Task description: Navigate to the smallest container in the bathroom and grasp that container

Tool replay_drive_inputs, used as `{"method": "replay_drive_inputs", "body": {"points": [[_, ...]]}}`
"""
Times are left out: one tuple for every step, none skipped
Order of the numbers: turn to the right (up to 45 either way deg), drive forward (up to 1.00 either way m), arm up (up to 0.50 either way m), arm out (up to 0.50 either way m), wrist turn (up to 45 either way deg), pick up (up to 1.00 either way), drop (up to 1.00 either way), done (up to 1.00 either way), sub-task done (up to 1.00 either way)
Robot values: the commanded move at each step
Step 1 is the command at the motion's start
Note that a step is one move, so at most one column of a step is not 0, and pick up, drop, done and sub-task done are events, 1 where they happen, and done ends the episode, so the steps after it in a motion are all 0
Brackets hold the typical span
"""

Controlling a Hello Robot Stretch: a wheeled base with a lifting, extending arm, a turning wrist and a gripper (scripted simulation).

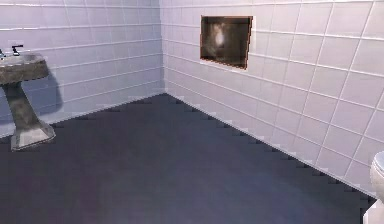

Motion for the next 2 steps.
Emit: {"method": "replay_drive_inputs", "body": {"points": [[0.0,0.0,0.1,0.0,0.0,0.0,0.0,0.0,0.0],[0.0,0.0,0.0,0.0,0.0,0.0,0.0,1.0,0.0]]}}
